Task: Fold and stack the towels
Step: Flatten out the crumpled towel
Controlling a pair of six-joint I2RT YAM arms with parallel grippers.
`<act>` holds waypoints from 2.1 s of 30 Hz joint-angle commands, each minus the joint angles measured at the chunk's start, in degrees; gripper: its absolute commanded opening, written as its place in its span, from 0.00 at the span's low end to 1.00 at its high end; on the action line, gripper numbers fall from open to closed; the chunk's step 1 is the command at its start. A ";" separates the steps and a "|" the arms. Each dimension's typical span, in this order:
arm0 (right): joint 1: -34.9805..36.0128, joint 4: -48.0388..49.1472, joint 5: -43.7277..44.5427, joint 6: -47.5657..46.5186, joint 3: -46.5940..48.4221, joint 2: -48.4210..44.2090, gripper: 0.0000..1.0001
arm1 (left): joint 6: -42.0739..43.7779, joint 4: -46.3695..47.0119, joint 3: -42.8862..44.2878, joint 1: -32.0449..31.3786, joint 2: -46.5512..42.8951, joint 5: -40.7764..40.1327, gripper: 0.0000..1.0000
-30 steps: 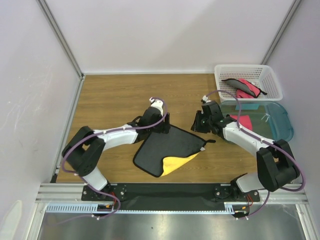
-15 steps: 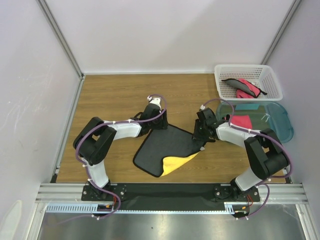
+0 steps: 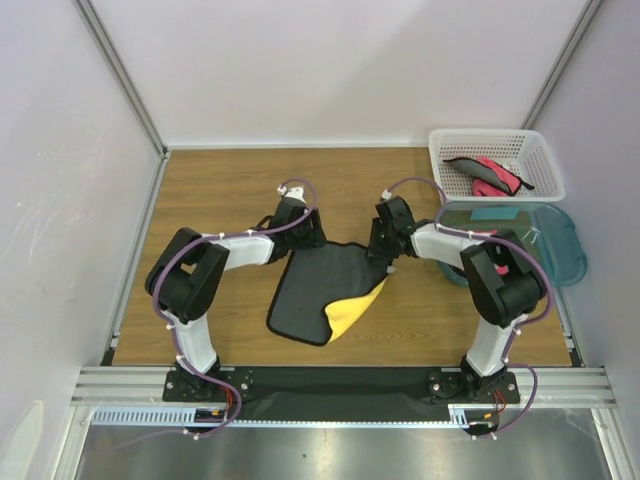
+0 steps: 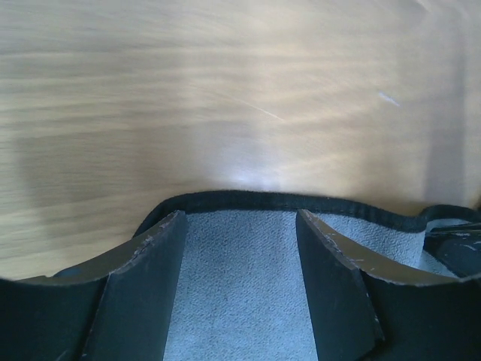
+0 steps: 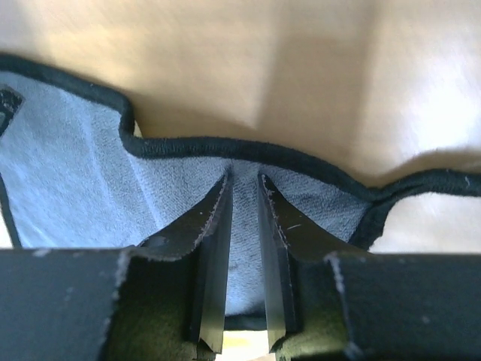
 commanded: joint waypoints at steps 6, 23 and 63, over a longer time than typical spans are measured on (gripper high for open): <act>1.20 -0.74 0.07 -3.62 15.31 12.34 0.26 | -3.67 -1.31 -0.17 7.16 -3.27 -4.73 0.66; 1.46 -5.75 -2.83 -7.13 45.79 30.62 0.27 | -1.65 -4.38 7.81 20.08 2.00 -0.33 0.67; 31.33 0.40 19.48 -38.15 5.30 -2.86 0.63 | -8.24 11.52 -23.20 9.71 -22.78 -4.64 0.69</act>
